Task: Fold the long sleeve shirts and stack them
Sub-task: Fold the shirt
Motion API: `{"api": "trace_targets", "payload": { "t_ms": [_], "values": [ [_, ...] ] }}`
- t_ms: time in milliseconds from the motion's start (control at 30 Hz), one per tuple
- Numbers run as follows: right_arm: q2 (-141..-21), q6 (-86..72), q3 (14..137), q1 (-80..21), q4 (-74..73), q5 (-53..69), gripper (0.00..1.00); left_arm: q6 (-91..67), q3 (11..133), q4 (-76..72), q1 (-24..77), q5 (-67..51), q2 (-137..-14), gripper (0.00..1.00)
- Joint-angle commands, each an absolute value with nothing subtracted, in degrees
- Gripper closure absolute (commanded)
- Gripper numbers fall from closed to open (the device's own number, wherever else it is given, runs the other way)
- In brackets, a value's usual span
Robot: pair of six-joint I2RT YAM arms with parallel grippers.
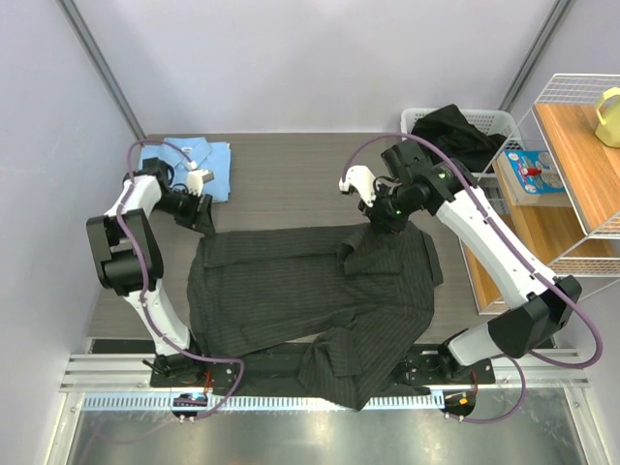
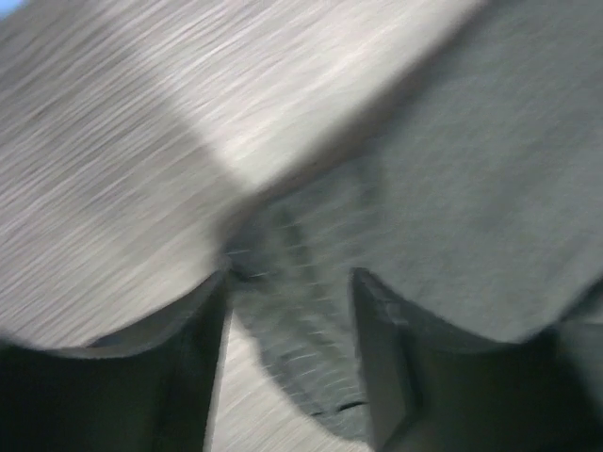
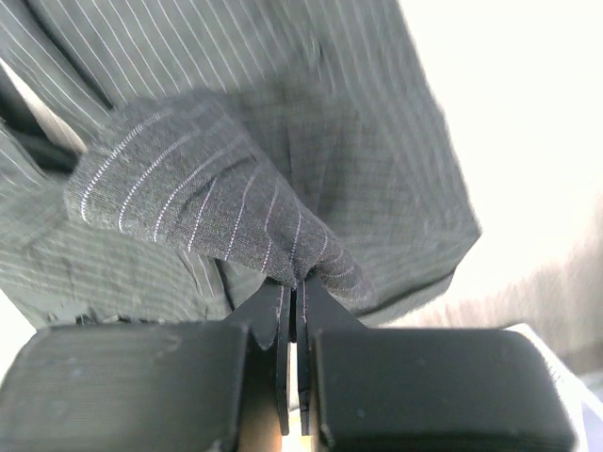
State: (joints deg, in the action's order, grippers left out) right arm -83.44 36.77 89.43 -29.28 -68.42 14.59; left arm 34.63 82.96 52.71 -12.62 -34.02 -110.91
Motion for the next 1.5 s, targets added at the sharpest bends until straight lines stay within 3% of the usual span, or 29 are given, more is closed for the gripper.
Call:
{"api": "trace_targets", "payload": {
  "t_ms": [0,100,267,533,567,600,667,700,733,800,867,967,1100,1267,1467],
  "values": [
    [-83.5,37.0,95.62,-31.28,-69.0,21.35,0.99,36.12,80.43,50.19,-12.22,-50.51,-97.05,0.39],
    [-84.37,36.22,94.84,-34.01,-67.59,22.23,0.99,34.55,78.23,47.12,-9.33,-59.31,-89.4,0.35],
    [-86.04,35.42,91.51,-38.48,-66.45,24.34,0.99,33.22,76.47,45.26,-3.09,-59.5,-80.09,0.33],
    [-86.93,34.1,84.56,-43.76,-59.6,27.07,0.98,37.62,71.46,51.94,1.14,-60.83,-74.8,0.33],
    [-86.84,34.28,82.72,-44.55,-59.15,26.81,0.94,37.79,69.63,52.03,1.23,-60.3,-74.53,0.33],
    [-86.92,34.36,82.44,-44.73,-59.5,26.2,0.77,38.32,68.83,52.21,1.23,-59.77,-73.92,0.33],
    [-87.63,34.19,84.53,-44.3,-60.55,23.65,0.57,38.41,67.42,51.94,1.23,-57.05,-73.74,0.33],
    [-87.8,35.23,85.86,-41.43,-62.99,24.34,0.36,38.41,67.24,51.77,1.23,-56.0,-74.18,0.33],
    [-87.98,36.03,87.26,-39.22,-63.89,25.82,0.21,38.41,67.15,51.51,1.23,-53.64,-74.7,0.33],
    [-89.29,37.0,91.3,-31.43,-65.3,29.26,0.11,38.5,67.67,51.33,1.14,-52.13,-75.76,0.33],
    [-92.44,40.06,94.73,-26.74,-66.79,28.49,0.11,38.41,68.38,51.33,0.88,-51.16,-78.13,0.34],
    [-96.75,42.53,96.23,-19.88,-65.75,23.93,0.21,36.93,70.13,50.63,0.44,-48.36,-81.99,0.35],
    [-109.29,45.96,100.01,-13.81,-65.39,17.51,0.47,36.74,74.96,53.69,0.26,-44.22,-88.05,0.38],
    [-118.47,46.32,107.66,-11.78,-62.5,11.26,0.5,36.65,77.96,53.62,-3.51,-39.12,-93.15,0.39],
    [-123.13,49.04,107.06,-11.69,-58.71,6.24,0.51,37.53,80.06,53.17,-5.27,-32.17,-97.82,0.39]
  ]
}}
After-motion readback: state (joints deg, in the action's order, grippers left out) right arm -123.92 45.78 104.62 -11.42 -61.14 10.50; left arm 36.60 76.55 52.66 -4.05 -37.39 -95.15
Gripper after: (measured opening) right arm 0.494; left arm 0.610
